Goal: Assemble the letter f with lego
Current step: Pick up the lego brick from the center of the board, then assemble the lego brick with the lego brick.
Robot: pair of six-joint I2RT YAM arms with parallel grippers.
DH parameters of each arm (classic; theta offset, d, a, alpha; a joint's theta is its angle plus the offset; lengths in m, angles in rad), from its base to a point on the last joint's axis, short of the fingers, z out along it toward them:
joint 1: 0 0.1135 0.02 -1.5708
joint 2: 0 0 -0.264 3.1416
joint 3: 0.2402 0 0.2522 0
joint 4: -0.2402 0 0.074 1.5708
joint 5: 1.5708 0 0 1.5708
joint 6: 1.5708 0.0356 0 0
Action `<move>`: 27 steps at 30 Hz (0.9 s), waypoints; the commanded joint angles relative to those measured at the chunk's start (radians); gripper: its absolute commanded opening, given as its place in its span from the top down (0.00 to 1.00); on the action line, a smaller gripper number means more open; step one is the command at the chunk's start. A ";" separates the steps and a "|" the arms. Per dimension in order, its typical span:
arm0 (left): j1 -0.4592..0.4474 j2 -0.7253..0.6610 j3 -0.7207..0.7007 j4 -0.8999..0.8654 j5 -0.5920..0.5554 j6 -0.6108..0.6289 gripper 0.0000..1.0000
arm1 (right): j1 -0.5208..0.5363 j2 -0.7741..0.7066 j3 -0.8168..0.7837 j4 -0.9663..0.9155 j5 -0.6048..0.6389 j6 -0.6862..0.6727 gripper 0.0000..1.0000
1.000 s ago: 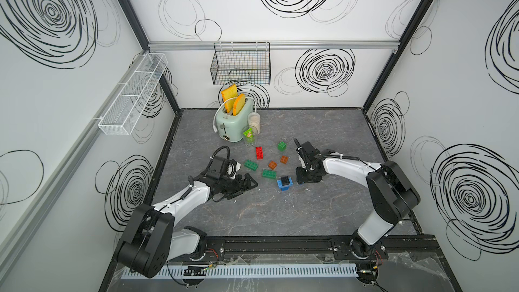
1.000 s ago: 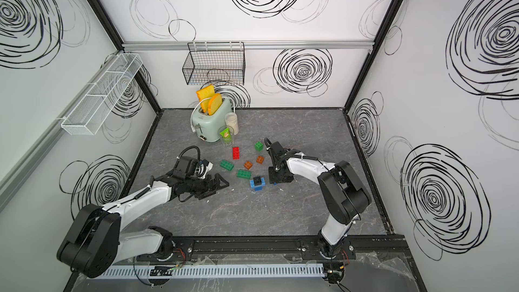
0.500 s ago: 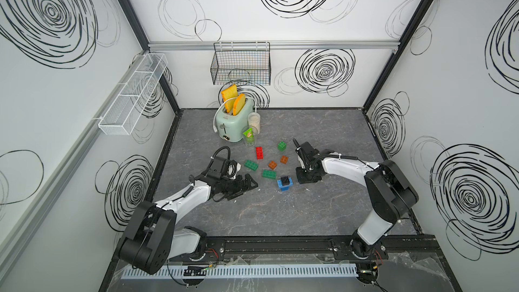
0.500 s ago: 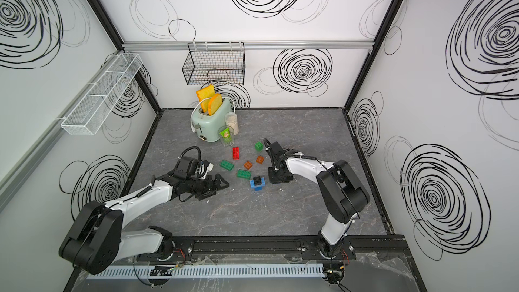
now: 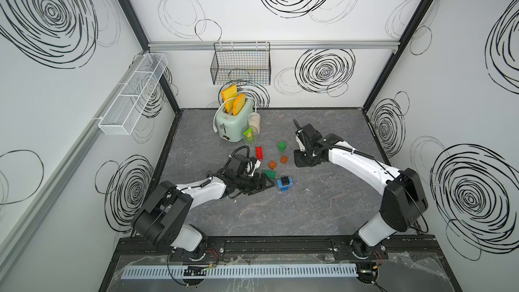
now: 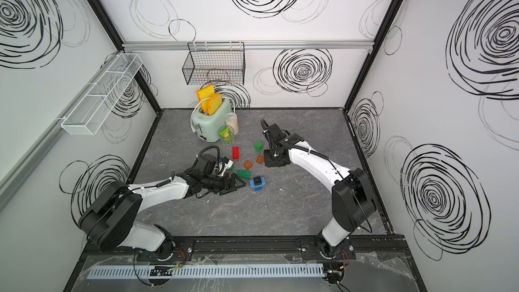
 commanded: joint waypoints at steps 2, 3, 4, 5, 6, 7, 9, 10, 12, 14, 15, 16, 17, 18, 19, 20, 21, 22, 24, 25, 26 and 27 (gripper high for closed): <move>-0.030 0.053 0.042 0.142 0.008 -0.061 0.31 | 0.062 -0.010 0.045 -0.122 -0.052 0.012 0.64; -0.037 0.063 0.047 0.146 0.003 -0.063 0.32 | 0.077 -0.008 0.050 -0.128 -0.057 0.016 0.64; -0.044 0.076 0.052 0.155 0.000 -0.067 0.32 | 0.091 -0.006 0.055 -0.132 -0.064 0.019 0.64; -0.050 0.087 0.057 0.164 -0.002 -0.071 0.34 | 0.102 -0.006 0.058 -0.133 -0.070 0.025 0.64; -0.054 0.097 0.058 0.172 -0.002 -0.076 0.34 | 0.112 -0.005 0.058 -0.133 -0.076 0.029 0.64; -0.058 0.107 0.061 0.181 -0.004 -0.081 0.35 | 0.121 -0.004 0.058 -0.132 -0.087 0.033 0.64; -0.063 0.126 0.071 0.186 -0.009 -0.085 0.35 | 0.137 0.000 0.054 -0.127 -0.096 0.033 0.64; -0.068 0.135 0.076 0.186 -0.011 -0.086 0.36 | 0.146 0.004 0.053 -0.129 -0.094 0.032 0.64; -0.071 0.150 0.082 0.186 -0.014 -0.086 0.37 | 0.156 0.009 0.057 -0.134 -0.090 0.032 0.64; -0.073 0.155 0.083 0.187 -0.018 -0.087 0.38 | 0.162 0.011 0.054 -0.128 -0.098 0.033 0.64; -0.073 0.155 0.083 0.187 -0.018 -0.087 0.38 | 0.162 0.015 0.055 -0.128 -0.099 0.034 0.64; -0.073 0.156 0.081 0.185 -0.020 -0.087 0.38 | 0.168 0.021 0.057 -0.128 -0.101 0.032 0.64; -0.073 0.156 0.081 0.181 -0.023 -0.085 0.38 | 0.174 0.027 0.058 -0.127 -0.098 0.032 0.64; -0.072 0.155 0.080 0.182 -0.025 -0.083 0.38 | 0.176 0.031 0.058 -0.127 -0.095 0.033 0.64; -0.072 0.156 0.080 0.181 -0.025 -0.085 0.38 | 0.181 0.037 0.059 -0.127 -0.095 0.033 0.64; -0.072 0.157 0.078 0.181 -0.025 -0.083 0.38 | 0.183 0.042 0.059 -0.127 -0.093 0.034 0.64; -0.073 0.157 0.077 0.180 -0.024 -0.084 0.38 | 0.185 0.045 0.060 -0.127 -0.090 0.035 0.64; -0.071 0.158 0.077 0.179 -0.023 -0.083 0.38 | 0.187 0.050 0.060 -0.128 -0.087 0.036 0.64; -0.071 0.160 0.077 0.178 -0.023 -0.081 0.38 | 0.190 0.056 0.059 -0.127 -0.083 0.038 0.64; -0.071 0.160 0.075 0.177 -0.025 -0.080 0.38 | 0.191 0.060 0.060 -0.128 -0.079 0.038 0.64; -0.070 0.158 0.075 0.175 -0.024 -0.080 0.38 | 0.194 0.063 0.062 -0.131 -0.076 0.038 0.64; -0.070 0.158 0.075 0.173 -0.025 -0.078 0.38 | 0.197 0.066 0.063 -0.133 -0.073 0.038 0.64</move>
